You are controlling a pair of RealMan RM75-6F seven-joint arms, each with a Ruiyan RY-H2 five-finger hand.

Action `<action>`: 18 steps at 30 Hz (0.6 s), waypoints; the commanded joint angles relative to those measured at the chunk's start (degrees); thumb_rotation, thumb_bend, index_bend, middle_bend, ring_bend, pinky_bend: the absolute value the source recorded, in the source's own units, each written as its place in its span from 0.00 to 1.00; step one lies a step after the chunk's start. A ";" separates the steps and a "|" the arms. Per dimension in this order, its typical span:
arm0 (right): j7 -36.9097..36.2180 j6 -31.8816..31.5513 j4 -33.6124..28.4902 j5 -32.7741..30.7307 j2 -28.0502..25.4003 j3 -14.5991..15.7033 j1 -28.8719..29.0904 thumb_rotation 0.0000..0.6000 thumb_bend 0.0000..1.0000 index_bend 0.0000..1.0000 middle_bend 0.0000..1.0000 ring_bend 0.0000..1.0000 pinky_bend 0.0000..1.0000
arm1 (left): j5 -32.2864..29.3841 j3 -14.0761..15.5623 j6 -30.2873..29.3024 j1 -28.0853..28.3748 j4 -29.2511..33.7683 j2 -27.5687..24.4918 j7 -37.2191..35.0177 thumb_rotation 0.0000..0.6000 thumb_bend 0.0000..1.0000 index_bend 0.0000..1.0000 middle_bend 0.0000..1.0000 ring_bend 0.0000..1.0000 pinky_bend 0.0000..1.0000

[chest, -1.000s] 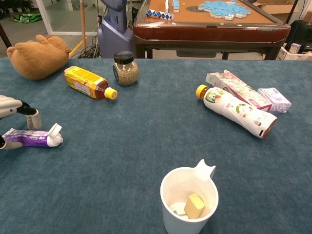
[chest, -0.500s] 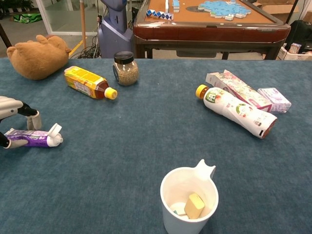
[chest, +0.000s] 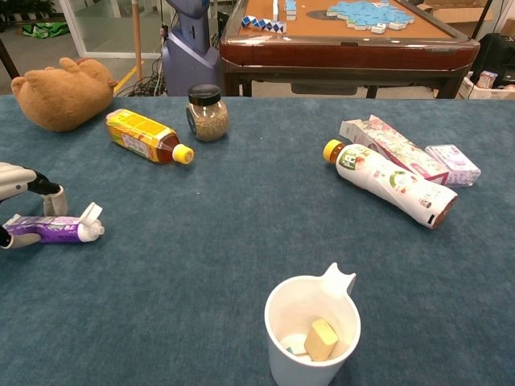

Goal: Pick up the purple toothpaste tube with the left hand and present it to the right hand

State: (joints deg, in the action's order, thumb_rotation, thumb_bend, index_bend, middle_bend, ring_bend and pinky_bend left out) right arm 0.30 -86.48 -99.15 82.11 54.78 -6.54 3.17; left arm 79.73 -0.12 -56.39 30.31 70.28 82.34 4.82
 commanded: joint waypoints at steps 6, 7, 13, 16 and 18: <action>0.29 0.00 -0.30 0.03 -0.05 0.00 0.00 1.00 0.04 0.02 0.17 0.08 0.15 | 0.53 -0.02 -0.65 -0.42 -1.21 0.98 -0.94 1.00 0.29 0.37 0.41 0.19 0.13; 0.31 -0.02 -0.35 0.01 -0.06 0.00 -0.02 1.00 0.04 0.02 0.17 0.08 0.15 | 0.57 -0.02 -0.70 -0.46 -1.38 1.11 -1.07 1.00 0.29 0.37 0.41 0.19 0.13; 0.59 0.01 -0.62 -0.08 -0.18 0.04 -0.09 1.00 0.04 0.02 0.17 0.08 0.15 | 0.94 -0.14 -1.19 -0.72 -2.43 1.86 -2.07 1.00 0.29 0.37 0.41 0.20 0.13; 0.69 0.02 -0.80 -0.12 -0.21 0.03 -0.09 1.00 0.04 0.02 0.17 0.08 0.15 | 1.13 -0.27 -1.36 -0.79 -3.09 2.37 -2.92 1.00 0.29 0.38 0.42 0.22 0.13; 0.76 -0.02 -0.87 -0.11 -0.25 0.03 -0.12 1.00 0.04 0.02 0.17 0.08 0.15 | 1.18 -0.31 -1.37 -0.82 -3.57 2.66 -3.39 1.00 0.29 0.39 0.44 0.23 0.13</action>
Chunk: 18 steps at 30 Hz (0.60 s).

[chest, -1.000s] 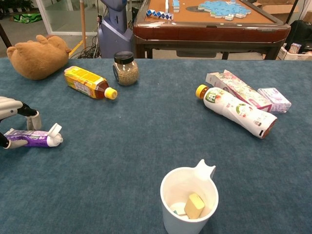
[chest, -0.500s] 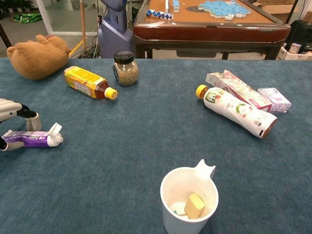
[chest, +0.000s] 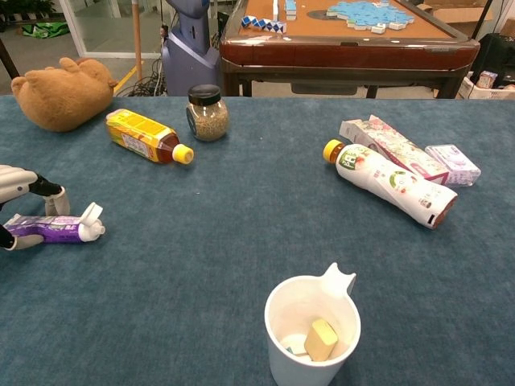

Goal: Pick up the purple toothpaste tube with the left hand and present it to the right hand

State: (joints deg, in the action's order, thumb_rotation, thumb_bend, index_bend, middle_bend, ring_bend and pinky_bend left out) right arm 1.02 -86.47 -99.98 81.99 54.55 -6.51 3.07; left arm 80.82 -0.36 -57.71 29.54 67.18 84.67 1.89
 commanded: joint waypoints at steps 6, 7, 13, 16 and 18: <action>0.24 -0.11 -0.38 0.00 -0.24 -0.02 -0.07 1.00 0.04 0.02 0.17 0.08 0.15 | 0.65 -0.32 -1.05 -0.32 -2.00 1.41 -2.25 1.00 0.29 0.47 0.52 0.31 0.15; 0.42 -0.19 -0.61 0.15 -0.39 -0.08 -0.02 1.00 0.04 0.02 0.17 0.08 0.15 | 1.01 -0.55 -1.82 -0.48 -2.63 1.81 -3.86 1.00 0.29 0.48 0.54 0.32 0.16; 0.83 -0.07 -1.93 1.29 -1.19 -0.20 0.51 1.00 0.04 0.02 0.17 0.07 0.15 | 3.11 -0.76 -2.66 0.16 -4.59 1.73 -10.24 1.00 0.34 0.52 0.62 0.39 0.22; 0.77 0.53 -2.95 2.52 -2.02 -0.12 1.14 1.00 0.04 0.02 0.17 0.07 0.15 | 4.59 -0.84 -2.53 1.25 -4.52 0.48 -13.40 1.00 0.38 0.54 0.63 0.40 0.22; 0.69 1.15 -3.80 3.27 -2.71 -0.06 1.64 1.00 0.04 0.02 0.17 0.07 0.15 | 5.34 -1.09 -2.50 2.02 -4.01 -0.39 -15.05 1.00 0.40 0.54 0.64 0.40 0.23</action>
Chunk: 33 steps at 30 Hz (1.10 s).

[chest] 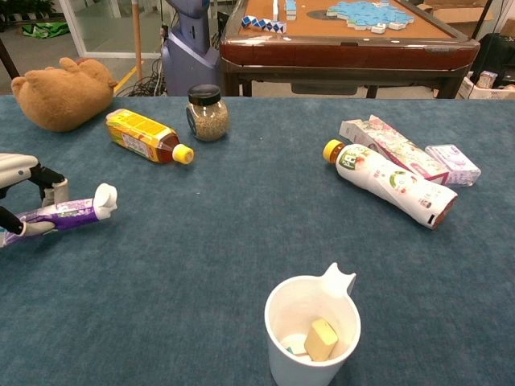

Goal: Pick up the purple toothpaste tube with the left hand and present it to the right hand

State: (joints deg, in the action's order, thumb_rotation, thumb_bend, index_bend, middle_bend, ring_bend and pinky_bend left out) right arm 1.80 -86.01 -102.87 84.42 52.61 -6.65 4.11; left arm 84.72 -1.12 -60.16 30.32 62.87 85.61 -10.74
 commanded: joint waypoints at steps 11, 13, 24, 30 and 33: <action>-3.13 6.43 -6.93 10.41 -4.81 -0.74 7.63 1.00 0.21 0.11 0.17 0.06 0.15 | 7.44 -2.28 0.05 8.49 6.34 -6.30 -11.91 1.00 0.47 0.55 0.65 0.40 0.24; -3.30 7.70 -8.04 11.73 -5.00 -1.27 9.35 1.00 0.21 0.15 0.17 0.03 0.13 | 7.97 -2.45 0.73 9.70 7.64 -6.87 -13.12 1.00 0.47 0.55 0.65 0.40 0.24; 0.13 18.88 -13.41 14.11 -2.17 -4.68 20.99 0.90 0.21 0.24 0.12 0.00 0.05 | 9.51 -3.60 4.35 15.98 14.14 -8.83 -16.40 1.00 0.47 0.55 0.65 0.40 0.24; 5.25 23.63 -14.27 11.20 1.87 -6.04 25.61 0.78 0.21 0.25 0.09 0.00 0.00 | 8.83 -4.47 5.88 18.44 14.99 -8.67 -17.91 1.00 0.47 0.55 0.65 0.40 0.24; 8.42 25.33 -14.11 9.58 4.28 -6.36 27.39 0.77 0.21 0.25 0.09 0.00 0.00 | 8.41 -4.65 6.73 19.44 15.39 -8.55 -18.55 1.00 0.47 0.55 0.65 0.40 0.24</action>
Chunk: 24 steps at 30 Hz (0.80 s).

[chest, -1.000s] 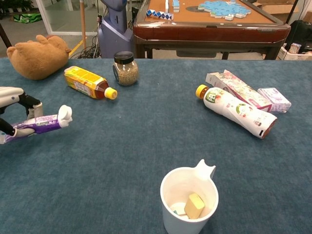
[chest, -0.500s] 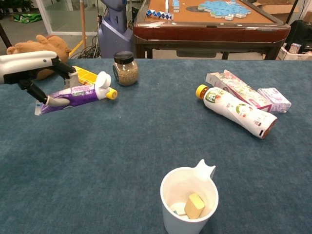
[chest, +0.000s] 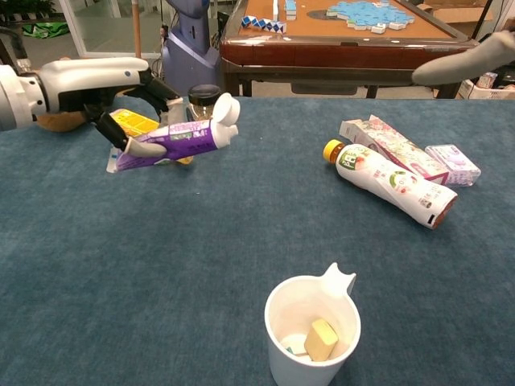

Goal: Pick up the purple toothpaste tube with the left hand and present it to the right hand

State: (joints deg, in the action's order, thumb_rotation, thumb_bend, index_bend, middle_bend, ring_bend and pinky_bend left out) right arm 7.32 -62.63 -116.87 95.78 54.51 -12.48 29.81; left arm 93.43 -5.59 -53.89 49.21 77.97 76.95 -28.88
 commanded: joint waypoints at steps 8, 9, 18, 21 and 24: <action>9.11 4.98 1.42 -5.86 8.36 -0.64 5.44 0.77 0.21 0.25 0.09 0.00 0.00 | -1.58 -0.35 1.53 2.01 1.53 0.48 -1.05 1.00 0.47 0.55 0.65 0.40 0.24; 9.77 5.22 1.70 -6.37 9.02 -0.59 5.77 0.77 0.21 0.25 0.09 0.00 0.00 | -1.74 -0.37 1.63 2.13 1.67 0.50 -1.08 1.00 0.47 0.55 0.65 0.40 0.24; 13.84 7.85 4.23 -10.70 14.19 -0.12 9.12 0.76 0.21 0.25 0.09 0.00 0.00 | -2.68 -0.37 2.00 2.98 2.34 0.82 -0.25 1.00 0.47 0.55 0.65 0.40 0.24; 14.62 8.57 5.21 -11.91 15.59 -0.03 10.18 0.77 0.21 0.25 0.09 0.00 0.00 | -2.71 -0.25 2.02 3.21 2.40 0.94 0.12 1.00 0.47 0.55 0.65 0.40 0.24; 15.11 9.27 6.14 -13.15 16.71 -0.02 11.20 0.77 0.21 0.26 0.09 0.00 0.00 | -2.81 -0.14 2.15 3.44 2.43 0.93 0.08 1.00 0.47 0.55 0.65 0.40 0.24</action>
State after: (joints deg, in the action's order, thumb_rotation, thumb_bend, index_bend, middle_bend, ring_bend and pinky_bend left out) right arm 22.23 -53.63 -111.03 82.96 70.90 -12.52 40.75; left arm 90.64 -5.75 -51.77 52.63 80.40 77.89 -28.78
